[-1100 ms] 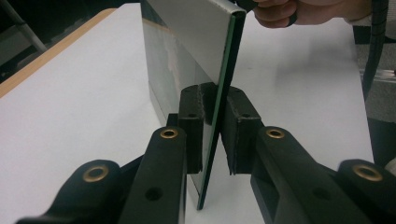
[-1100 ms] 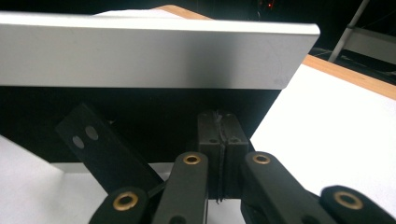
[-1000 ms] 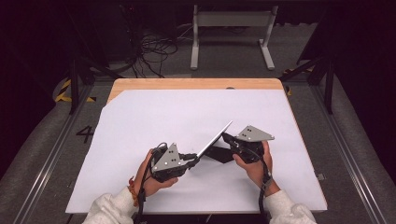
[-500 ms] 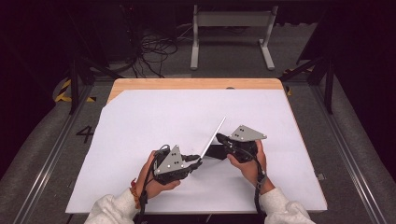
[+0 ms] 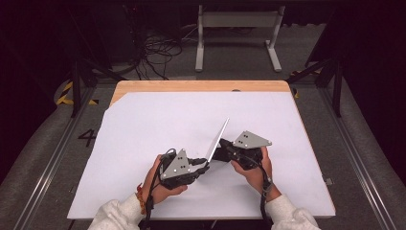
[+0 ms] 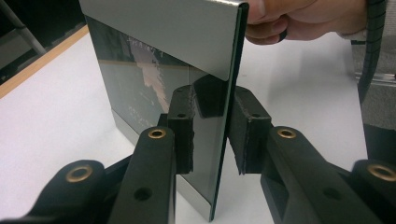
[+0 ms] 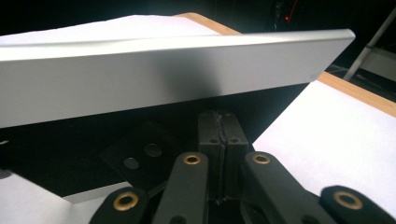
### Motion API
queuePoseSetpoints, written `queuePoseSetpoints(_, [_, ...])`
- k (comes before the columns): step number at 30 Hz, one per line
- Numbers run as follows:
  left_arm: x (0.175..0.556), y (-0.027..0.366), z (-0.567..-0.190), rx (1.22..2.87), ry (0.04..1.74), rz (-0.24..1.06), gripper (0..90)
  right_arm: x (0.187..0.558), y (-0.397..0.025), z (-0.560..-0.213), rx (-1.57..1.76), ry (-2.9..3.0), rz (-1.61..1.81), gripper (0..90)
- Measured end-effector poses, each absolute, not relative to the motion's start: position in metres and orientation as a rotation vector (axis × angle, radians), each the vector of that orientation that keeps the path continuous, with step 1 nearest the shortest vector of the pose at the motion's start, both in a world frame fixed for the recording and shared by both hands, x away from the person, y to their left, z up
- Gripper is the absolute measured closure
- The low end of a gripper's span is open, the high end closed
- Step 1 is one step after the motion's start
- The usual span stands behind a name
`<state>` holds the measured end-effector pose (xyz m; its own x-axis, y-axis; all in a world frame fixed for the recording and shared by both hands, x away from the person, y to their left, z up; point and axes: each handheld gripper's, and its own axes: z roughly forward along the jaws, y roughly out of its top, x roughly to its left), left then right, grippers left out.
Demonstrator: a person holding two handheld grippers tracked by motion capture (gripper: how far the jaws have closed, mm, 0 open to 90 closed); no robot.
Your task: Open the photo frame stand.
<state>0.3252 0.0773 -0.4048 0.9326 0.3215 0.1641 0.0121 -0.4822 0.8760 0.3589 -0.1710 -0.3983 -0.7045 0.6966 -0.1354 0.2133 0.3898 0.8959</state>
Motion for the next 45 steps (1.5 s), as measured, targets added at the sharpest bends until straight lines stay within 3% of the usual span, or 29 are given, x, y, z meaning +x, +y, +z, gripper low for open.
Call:
queuePoseSetpoints(14, [0.323,0.080,-0.402,2.049,0.208,0.377,73.2,0.349,-0.174,-0.392,0.768,2.179,1.315,88.3])
queuePoseSetpoints(23, [0.319,0.084,-0.401,2.070,0.176,0.359,80.8,0.350,-0.175,-0.393,0.782,2.176,1.320,88.3])
queuePoseSetpoints(45, [0.317,0.075,-0.405,2.062,0.167,0.342,78.7,0.348,-0.172,-0.391,0.769,2.180,1.308,90.0])
